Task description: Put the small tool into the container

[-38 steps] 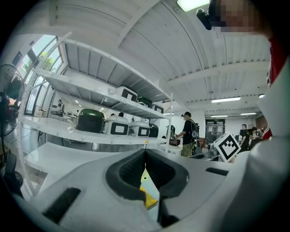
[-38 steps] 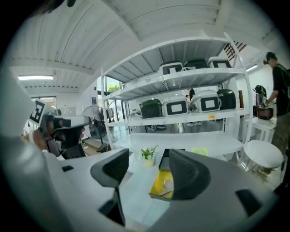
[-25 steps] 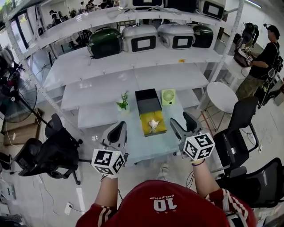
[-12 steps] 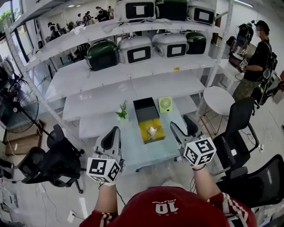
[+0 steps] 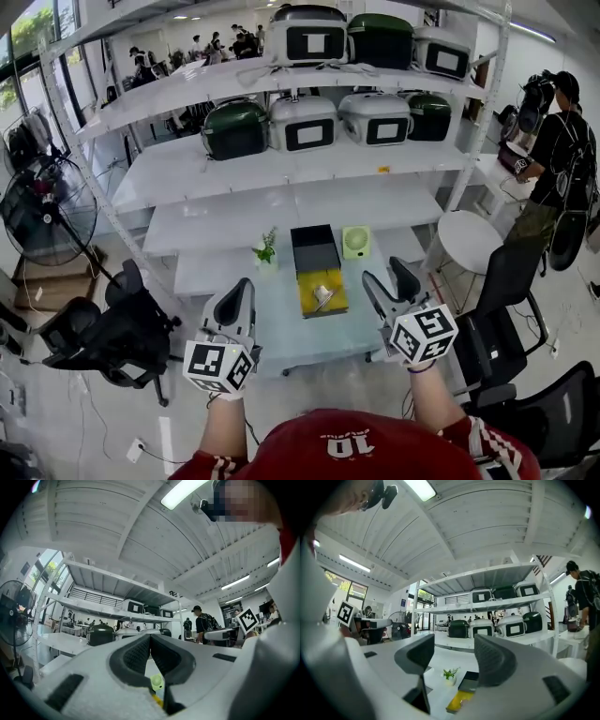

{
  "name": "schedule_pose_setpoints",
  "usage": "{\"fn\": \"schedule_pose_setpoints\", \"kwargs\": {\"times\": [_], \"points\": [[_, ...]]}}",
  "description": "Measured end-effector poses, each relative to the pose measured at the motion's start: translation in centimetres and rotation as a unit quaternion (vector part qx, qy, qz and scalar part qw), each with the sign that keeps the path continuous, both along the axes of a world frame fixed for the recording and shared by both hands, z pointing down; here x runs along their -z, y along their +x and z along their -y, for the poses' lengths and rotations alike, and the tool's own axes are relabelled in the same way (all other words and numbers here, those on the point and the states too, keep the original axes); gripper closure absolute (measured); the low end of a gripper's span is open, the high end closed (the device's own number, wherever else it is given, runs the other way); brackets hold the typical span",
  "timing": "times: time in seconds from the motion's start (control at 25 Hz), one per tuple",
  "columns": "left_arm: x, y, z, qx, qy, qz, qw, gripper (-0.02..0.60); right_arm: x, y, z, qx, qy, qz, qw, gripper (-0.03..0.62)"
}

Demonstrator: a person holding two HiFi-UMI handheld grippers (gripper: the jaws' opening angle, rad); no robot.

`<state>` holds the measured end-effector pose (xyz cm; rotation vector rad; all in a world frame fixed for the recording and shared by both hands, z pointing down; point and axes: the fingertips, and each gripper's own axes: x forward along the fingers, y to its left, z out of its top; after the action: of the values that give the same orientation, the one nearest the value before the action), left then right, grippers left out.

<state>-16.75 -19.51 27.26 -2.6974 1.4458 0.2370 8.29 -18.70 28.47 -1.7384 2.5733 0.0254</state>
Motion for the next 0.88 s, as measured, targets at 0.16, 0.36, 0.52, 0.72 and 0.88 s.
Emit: {"fn": "schedule_pose_setpoints", "kwargs": {"times": [0.16,0.36,0.52,0.72,0.88], "points": [[0.5,0.9,-1.4,0.003,0.006,-0.002,1.0000,0.583,0.5,0.4,-0.5,0.012,0.003,0.006,1.000,0.351],[0.8,1.9,-2.3,0.000,0.008,-0.010,0.9999,0.584,0.3,0.8,-1.2,0.018,0.002,-0.003,1.000,0.377],[0.8,2.6,-2.7,-0.002,0.010,-0.012,0.9999,0.584,0.4,1.6,-1.5,0.011,0.005,-0.008,1.000,0.413],[0.2,3.2,-2.9,-0.001,0.005,-0.011,0.9999,0.583,1.1,2.8,-2.1,-0.002,0.021,0.004,1.000,0.479],[0.3,3.3,-3.1,0.001,0.006,-0.012,0.9999,0.583,1.6,3.2,-2.4,-0.003,0.029,0.010,1.000,0.507]]}}
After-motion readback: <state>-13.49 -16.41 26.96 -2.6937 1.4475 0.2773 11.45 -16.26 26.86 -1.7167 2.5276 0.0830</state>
